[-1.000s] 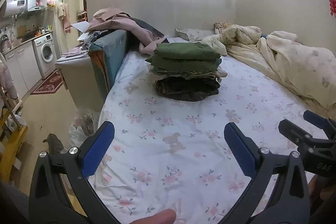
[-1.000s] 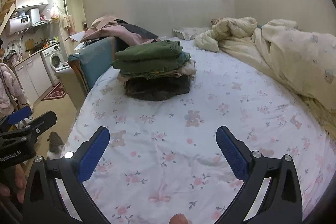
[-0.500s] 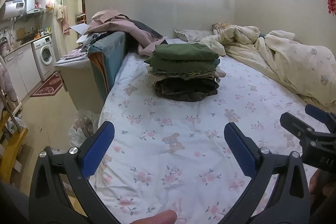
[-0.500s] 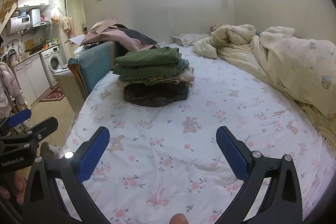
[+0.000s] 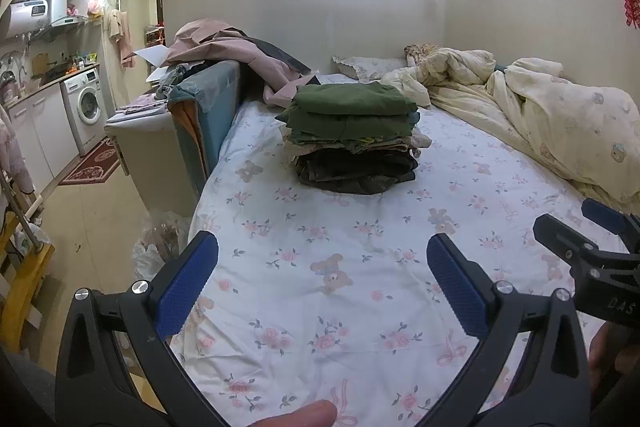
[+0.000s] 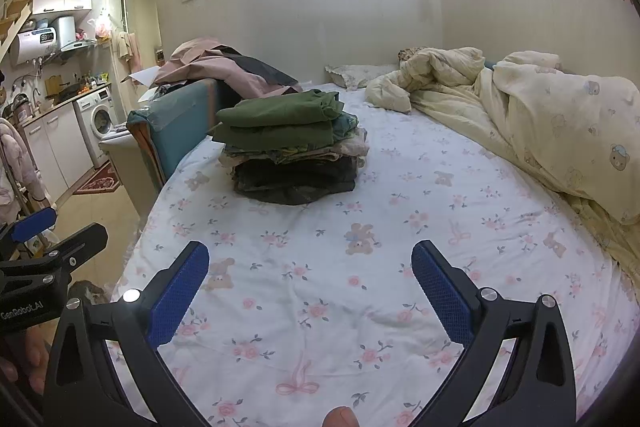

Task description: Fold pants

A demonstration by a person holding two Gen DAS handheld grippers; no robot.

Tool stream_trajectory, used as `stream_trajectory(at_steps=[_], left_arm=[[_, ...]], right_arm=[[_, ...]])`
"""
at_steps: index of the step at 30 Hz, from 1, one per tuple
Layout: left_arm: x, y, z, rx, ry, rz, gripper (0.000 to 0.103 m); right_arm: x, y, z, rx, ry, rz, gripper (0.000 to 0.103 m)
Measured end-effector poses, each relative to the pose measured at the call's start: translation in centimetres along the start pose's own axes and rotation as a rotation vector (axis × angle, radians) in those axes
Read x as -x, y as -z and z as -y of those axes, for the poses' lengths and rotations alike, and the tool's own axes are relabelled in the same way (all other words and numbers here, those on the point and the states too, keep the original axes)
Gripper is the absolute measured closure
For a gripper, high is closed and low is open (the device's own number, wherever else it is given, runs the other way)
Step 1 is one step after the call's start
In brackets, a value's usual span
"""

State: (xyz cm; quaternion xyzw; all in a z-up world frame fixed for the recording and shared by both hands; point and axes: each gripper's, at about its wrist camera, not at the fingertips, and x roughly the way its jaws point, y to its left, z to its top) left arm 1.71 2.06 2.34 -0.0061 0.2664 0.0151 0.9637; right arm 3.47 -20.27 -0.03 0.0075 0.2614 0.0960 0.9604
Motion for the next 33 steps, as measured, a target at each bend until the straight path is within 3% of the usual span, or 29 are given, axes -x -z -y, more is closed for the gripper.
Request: stream_trajectory(at_steps=[33], left_arm=[[-0.14, 0.22, -0.19, -0.002, -0.004, 0.004, 0.000]], right_arm=[[0.15, -0.15, 0.15, 0.024, -0.011, 0.002, 0.000]])
